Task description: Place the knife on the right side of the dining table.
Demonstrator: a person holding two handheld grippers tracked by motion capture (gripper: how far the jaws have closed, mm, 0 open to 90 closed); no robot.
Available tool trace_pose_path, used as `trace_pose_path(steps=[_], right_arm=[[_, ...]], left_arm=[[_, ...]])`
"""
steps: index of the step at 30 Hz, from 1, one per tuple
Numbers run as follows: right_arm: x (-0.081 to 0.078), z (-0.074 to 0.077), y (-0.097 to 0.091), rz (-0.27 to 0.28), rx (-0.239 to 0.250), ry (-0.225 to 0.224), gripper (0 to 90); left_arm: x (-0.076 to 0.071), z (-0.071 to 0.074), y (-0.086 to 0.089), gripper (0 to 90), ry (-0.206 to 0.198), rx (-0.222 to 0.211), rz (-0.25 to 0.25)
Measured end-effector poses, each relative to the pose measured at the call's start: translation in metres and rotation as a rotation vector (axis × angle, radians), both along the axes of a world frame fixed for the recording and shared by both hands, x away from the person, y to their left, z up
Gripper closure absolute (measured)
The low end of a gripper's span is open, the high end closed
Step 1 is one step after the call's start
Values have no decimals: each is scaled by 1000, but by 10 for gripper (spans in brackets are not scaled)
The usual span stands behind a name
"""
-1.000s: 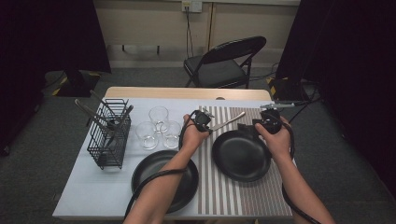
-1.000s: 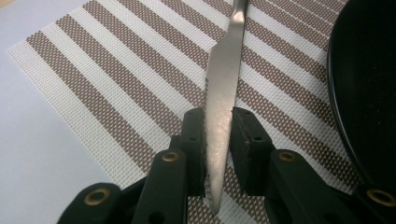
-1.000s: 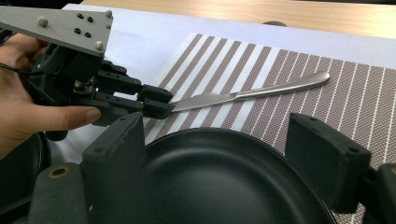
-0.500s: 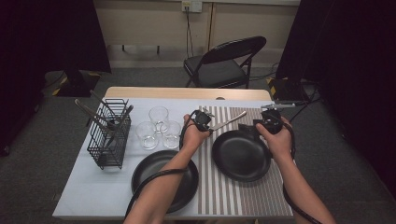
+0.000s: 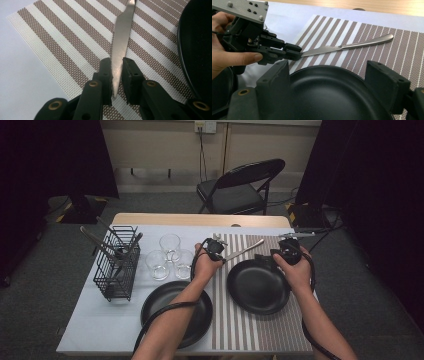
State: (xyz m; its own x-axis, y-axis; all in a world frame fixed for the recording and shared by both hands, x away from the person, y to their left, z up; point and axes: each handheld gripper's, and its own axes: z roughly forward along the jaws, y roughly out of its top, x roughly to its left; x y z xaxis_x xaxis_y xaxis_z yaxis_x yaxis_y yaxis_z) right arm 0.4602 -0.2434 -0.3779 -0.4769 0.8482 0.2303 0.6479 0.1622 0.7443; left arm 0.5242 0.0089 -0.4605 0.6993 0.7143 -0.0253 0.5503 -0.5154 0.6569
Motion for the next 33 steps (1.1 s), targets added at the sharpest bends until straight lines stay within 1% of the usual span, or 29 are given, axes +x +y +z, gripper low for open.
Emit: trace_pose_path(steps=[4,6,7,10,15,17,18,19,21,22,23,24,28,31,32,33], right_arm=[[1,0,1,4,-3,-2,197],[2,0,1,3,-1,-1,198],[2,-1,1,2,0,-3,198],[3,-1,1,1,-1,-1,198],[2,-2,-1,0,-3,1,198],[2,-2,-1,-1,-2,2,198],[1,-1,-2,-3,-5,0,197],[1,-1,-2,-2,-5,0,198],[1,0,-3,-5,-9,-1,198],[1,0,-3,-8,-10,3,198],[1,0,-3,-11,-10,4,198],[1,1,-2,-6,-11,-1,198],[1,0,0,-3,-15,0,198],[1,-1,4,0,-16,2,198],[1,-2,5,0,-17,4,198],[2,-2,6,1,-19,4,198]], left_arm=[[2,0,-1,778,-7,2,2],[4,-1,-2,778,-8,-9,3],[4,-1,-2,778,-7,-1,6],[4,0,-3,777,-7,1,2],[3,-1,-2,775,-13,-9,3],[2,1,-2,736,-17,-14,7],[1,2,-2,715,-17,-15,6],[0,3,-2,714,-25,-22,7],[-2,7,-1,708,-19,-31,2],[-3,8,0,706,-22,-36,-3],[-4,11,1,697,-21,-35,-3],[-6,12,1,697,-23,-45,-7],[-13,20,8,684,-12,-60,-22],[-18,25,12,675,-7,-78,-36],[-20,27,13,666,-10,-87,-36],[-23,29,15,660,-4,-102,-38]])
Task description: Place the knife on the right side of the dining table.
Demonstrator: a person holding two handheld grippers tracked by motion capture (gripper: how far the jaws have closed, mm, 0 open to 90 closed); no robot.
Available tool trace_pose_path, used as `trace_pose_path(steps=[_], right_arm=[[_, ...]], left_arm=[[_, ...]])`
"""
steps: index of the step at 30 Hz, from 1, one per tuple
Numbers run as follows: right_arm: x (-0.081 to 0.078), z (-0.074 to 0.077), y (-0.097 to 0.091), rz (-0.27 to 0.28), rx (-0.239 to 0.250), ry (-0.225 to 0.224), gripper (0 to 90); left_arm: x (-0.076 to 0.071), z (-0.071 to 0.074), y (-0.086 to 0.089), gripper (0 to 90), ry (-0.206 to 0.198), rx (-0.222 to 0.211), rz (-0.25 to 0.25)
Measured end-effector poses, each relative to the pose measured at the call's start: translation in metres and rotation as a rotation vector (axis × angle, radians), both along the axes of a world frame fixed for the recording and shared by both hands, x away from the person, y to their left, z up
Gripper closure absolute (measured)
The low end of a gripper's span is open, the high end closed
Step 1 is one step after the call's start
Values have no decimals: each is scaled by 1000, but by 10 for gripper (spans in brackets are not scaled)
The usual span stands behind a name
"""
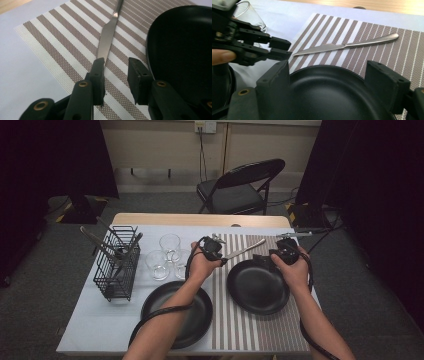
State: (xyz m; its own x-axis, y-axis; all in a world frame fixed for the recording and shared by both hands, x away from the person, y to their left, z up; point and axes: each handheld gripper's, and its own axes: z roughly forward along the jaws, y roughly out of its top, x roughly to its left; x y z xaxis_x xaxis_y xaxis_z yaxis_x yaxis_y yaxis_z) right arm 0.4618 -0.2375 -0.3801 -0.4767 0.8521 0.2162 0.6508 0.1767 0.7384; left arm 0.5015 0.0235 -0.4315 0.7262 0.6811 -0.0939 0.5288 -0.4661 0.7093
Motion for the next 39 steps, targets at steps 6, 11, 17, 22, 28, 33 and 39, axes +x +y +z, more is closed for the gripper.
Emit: trace_pose_path(steps=[6,11,17,22,28,33,39], right_arm=[[2,-3,4,-7,-13,6,202],[4,-4,8,-6,-23,8,204],[6,-5,11,-8,-41,8,206],[8,-8,12,-15,-51,8,219],[12,-10,14,-12,-65,13,220],[14,-12,15,-13,-77,18,234],[18,-18,18,6,-88,18,250]], left_arm=[[-12,8,8,627,13,-22,-29],[-19,11,11,595,29,-40,-46],[-32,16,13,527,29,-56,-79],[-39,21,16,478,31,-52,-98],[-46,23,20,399,43,-56,-103],[-53,25,24,349,46,-61,-113],[-61,29,32,286,54,-84,-124]])
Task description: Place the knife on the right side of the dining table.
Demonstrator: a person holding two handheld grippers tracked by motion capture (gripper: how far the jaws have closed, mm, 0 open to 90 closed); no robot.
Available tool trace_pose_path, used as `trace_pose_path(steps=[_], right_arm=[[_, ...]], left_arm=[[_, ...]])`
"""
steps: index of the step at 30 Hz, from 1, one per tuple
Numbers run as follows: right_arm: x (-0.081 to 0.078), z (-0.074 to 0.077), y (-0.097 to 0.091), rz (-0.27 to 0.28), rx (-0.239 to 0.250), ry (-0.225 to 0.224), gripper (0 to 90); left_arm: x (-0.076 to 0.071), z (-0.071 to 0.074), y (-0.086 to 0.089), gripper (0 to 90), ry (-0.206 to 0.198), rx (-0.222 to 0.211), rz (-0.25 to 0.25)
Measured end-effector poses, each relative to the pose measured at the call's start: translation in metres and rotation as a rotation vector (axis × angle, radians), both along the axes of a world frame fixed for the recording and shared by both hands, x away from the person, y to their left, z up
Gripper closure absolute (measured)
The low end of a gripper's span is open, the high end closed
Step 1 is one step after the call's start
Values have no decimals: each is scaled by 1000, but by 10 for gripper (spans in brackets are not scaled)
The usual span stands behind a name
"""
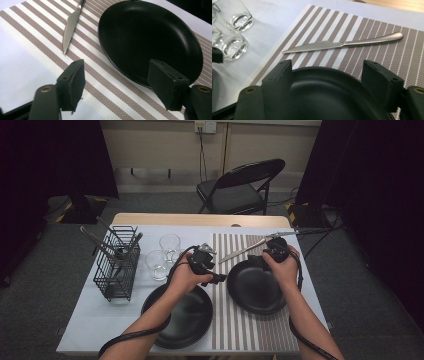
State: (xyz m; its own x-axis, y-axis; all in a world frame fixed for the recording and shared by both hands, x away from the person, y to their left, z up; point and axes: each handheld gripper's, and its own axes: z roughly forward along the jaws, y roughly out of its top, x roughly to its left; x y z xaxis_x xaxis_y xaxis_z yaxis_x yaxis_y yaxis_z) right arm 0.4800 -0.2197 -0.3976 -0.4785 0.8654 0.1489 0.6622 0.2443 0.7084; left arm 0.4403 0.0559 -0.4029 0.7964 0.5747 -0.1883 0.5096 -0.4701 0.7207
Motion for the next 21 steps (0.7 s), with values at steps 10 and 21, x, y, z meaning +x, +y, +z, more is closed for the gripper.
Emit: trace_pose_path(steps=[10,21], right_arm=[[7,-10,3,11,-21,-1,260],[20,-17,5,14,-39,0,266]], left_arm=[[-13,6,10,217,17,-27,-34],[-27,11,22,212,10,-32,-50]])
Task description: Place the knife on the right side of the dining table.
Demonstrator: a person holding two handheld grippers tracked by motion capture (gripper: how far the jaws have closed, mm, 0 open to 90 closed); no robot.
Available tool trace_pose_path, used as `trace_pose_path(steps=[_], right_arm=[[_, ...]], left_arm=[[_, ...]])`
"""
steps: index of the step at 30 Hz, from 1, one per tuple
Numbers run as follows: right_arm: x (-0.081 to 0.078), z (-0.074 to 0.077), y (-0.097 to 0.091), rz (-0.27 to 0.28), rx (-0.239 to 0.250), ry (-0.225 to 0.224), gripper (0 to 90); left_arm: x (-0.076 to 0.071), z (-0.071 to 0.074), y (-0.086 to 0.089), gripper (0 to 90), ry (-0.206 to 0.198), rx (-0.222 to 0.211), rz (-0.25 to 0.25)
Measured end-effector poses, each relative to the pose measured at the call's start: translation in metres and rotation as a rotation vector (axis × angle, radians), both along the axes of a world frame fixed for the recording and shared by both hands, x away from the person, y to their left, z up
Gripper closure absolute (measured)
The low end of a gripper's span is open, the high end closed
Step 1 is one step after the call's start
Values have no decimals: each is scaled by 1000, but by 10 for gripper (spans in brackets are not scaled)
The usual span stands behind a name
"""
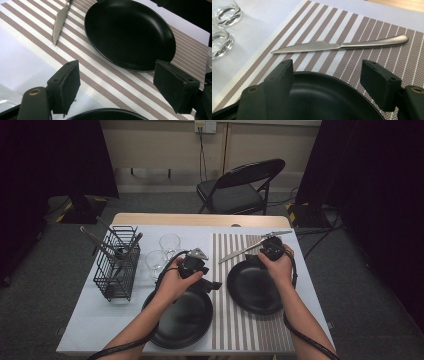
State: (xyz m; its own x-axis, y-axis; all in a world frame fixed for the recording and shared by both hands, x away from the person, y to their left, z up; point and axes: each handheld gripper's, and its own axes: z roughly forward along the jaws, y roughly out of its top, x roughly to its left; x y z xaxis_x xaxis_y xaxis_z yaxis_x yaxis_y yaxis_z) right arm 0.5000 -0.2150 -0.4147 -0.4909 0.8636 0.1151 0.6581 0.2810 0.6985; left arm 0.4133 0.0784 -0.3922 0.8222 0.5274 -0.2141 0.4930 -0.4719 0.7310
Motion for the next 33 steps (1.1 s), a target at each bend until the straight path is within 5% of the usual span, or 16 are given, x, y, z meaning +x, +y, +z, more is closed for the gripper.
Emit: trace_pose_path(steps=[16,33], right_arm=[[19,-6,6,-8,-6,-10,297],[35,-8,4,-29,-35,-20,354]], left_arm=[[-21,4,4,212,-3,5,-53],[-28,-4,18,212,11,5,-49]])
